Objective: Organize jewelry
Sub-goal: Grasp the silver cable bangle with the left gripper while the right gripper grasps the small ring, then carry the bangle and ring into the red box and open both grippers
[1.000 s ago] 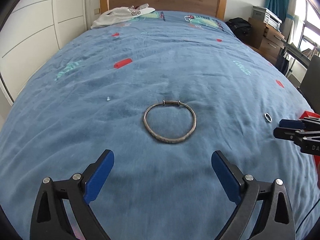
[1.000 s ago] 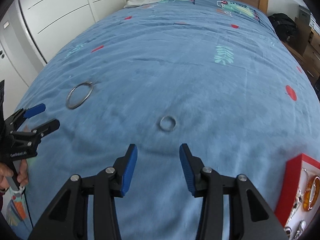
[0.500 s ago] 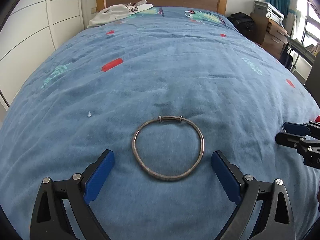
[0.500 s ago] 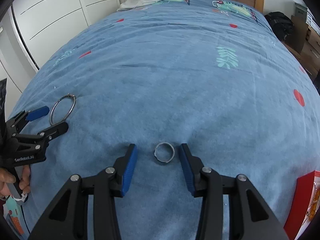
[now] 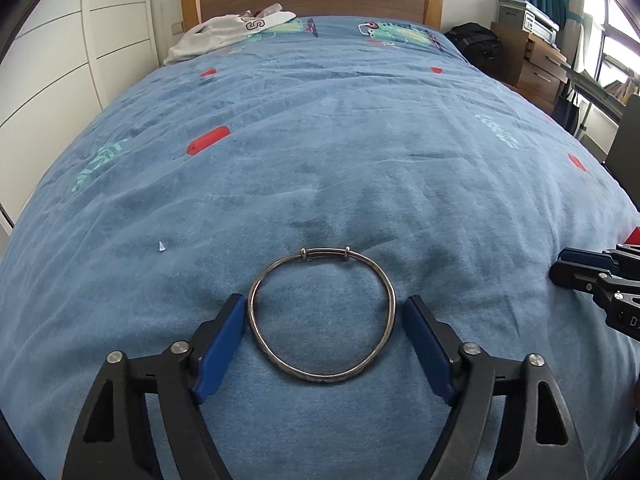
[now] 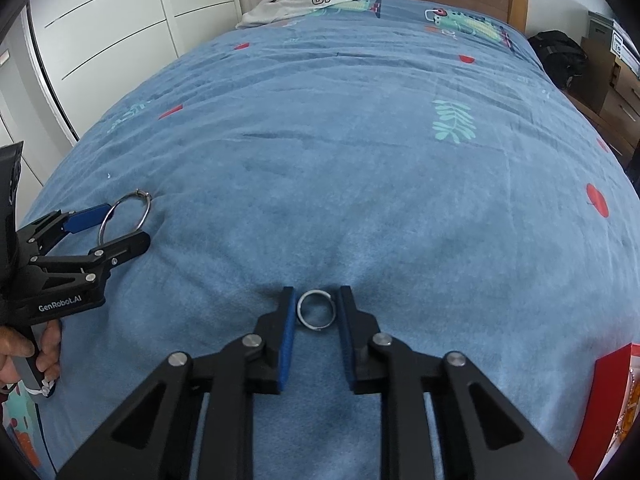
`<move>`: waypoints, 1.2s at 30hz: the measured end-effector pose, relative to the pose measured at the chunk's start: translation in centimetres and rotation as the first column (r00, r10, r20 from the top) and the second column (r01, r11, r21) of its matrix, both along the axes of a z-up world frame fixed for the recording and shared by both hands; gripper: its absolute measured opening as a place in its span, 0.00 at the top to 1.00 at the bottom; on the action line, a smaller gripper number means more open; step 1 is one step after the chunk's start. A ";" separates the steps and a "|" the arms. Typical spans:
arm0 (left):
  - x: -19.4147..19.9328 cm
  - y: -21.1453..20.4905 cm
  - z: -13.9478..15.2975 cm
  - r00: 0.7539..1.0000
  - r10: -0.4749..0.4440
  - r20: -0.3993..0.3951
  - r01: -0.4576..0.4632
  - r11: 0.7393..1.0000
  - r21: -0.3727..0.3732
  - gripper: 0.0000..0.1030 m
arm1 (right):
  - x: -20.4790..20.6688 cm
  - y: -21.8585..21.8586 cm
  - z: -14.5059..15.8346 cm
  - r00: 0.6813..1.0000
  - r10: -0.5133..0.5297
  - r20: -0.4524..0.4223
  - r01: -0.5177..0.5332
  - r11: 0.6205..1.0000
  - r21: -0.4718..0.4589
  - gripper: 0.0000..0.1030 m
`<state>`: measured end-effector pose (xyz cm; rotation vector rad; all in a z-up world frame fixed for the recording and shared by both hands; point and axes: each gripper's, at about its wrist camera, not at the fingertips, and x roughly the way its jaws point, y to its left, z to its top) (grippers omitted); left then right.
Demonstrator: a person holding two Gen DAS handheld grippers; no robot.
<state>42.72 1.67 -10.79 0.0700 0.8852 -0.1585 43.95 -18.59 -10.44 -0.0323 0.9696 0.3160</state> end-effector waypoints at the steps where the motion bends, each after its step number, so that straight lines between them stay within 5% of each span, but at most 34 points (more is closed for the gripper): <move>1: 0.0 0.0 0.0 1.000 0.000 0.001 0.000 1.000 -0.001 0.28 | 0.0 0.0 0.0 1.000 0.001 0.002 -0.001 1.000 -0.001 0.81; 21: -2.4 -1.2 2.9 0.998 -0.054 0.040 0.055 0.998 -0.026 0.30 | -3.0 -1.3 2.3 1.000 -0.017 0.024 0.015 0.999 0.046 0.81; 36: -7.8 -13.4 10.4 0.962 -0.259 0.089 0.264 0.963 -0.048 0.30 | -11.1 -11.9 10.1 0.983 -0.148 0.113 0.143 0.988 0.053 0.81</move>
